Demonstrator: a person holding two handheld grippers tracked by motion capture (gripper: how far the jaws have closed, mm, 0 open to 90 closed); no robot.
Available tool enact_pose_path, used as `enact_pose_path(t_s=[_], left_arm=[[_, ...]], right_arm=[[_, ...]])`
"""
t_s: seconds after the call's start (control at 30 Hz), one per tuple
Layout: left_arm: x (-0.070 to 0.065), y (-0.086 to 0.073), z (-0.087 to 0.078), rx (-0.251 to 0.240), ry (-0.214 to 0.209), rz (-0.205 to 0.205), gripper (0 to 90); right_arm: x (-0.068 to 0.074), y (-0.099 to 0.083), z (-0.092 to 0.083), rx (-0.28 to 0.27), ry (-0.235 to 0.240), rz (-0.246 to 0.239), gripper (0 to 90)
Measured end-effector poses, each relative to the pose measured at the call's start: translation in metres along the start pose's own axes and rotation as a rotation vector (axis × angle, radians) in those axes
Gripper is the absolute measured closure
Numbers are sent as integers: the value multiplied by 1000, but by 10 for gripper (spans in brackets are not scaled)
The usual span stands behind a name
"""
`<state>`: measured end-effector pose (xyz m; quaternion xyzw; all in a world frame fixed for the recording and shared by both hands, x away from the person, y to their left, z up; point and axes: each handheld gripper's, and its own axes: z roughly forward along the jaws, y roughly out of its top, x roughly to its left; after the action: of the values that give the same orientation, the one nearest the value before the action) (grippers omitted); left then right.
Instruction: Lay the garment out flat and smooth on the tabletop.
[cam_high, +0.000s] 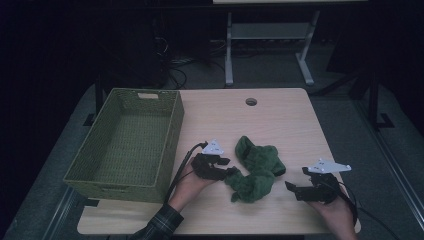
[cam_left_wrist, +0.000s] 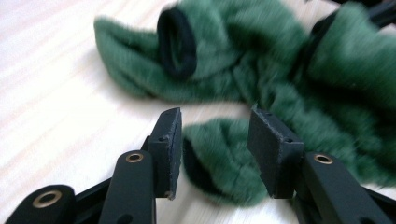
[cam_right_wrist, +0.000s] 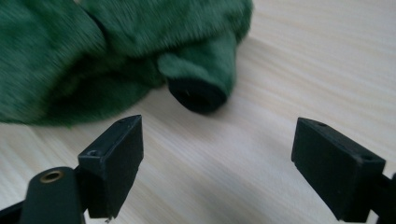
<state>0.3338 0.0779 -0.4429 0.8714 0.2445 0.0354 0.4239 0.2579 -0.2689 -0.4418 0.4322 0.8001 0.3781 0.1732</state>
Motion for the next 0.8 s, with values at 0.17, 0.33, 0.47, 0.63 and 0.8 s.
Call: enact_pose_path(t_s=[0.17, 0.33, 0.47, 0.63, 0.8], left_arm=[[2, -10, 11, 39, 2, -4, 538], [3, -17, 19, 59, 7, 6, 562], [1, -18, 22, 65, 10, 18, 595], [0, -19, 22, 58, 12, 28, 609], [-1, -19, 22, 62, 11, 34, 632]], right_arm=[[5, 15, -4, -41, 54, 0, 197], [18, 33, -4, -73, 111, -23, 239], [29, 47, -2, -94, 163, -47, 318], [42, 58, 9, -86, 210, -88, 440], [47, 59, 22, -55, 267, -106, 596]])
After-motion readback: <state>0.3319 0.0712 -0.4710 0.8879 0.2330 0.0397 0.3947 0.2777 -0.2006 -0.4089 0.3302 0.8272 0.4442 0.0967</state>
